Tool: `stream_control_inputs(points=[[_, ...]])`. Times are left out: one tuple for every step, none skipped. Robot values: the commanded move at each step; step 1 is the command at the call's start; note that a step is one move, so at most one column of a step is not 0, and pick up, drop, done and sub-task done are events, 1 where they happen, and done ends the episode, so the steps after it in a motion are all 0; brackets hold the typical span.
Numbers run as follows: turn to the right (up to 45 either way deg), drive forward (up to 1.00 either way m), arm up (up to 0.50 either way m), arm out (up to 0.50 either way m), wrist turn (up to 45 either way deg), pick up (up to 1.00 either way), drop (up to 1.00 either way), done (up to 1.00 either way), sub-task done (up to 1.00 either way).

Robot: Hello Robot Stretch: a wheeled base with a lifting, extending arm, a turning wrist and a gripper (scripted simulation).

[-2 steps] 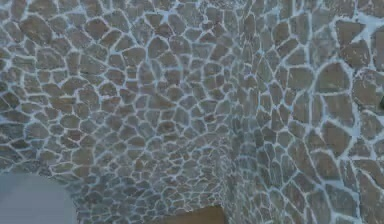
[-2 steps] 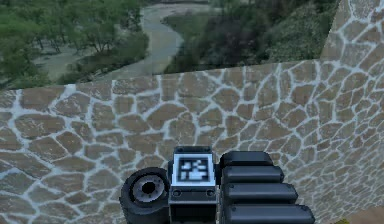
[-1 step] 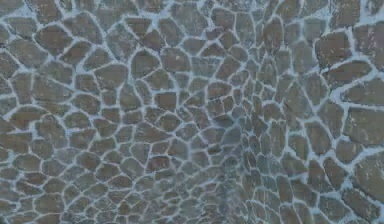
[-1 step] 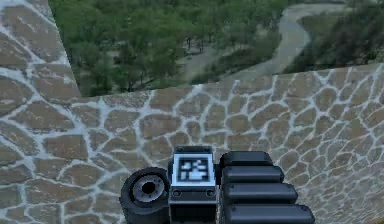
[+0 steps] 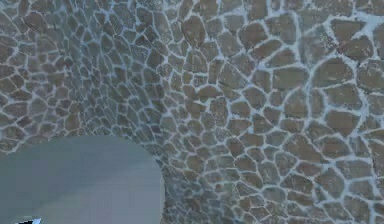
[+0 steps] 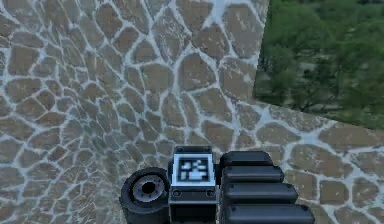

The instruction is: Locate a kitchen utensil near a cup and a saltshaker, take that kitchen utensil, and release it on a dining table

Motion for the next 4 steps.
stream_control_inputs(points=[[-45.0,0.0,0.0,0.0,0.0,0.0,0.0,0.0,0.0],[-12.0,0.0,0.0,0.0,0.0,0.0,0.0,0.0,0.0],[45.0,0.0,0.0,0.0,0.0,0.0,0.0,0.0,0.0],[45.0,0.0,0.0,0.0,0.0,0.0,0.0,0.0,0.0]])
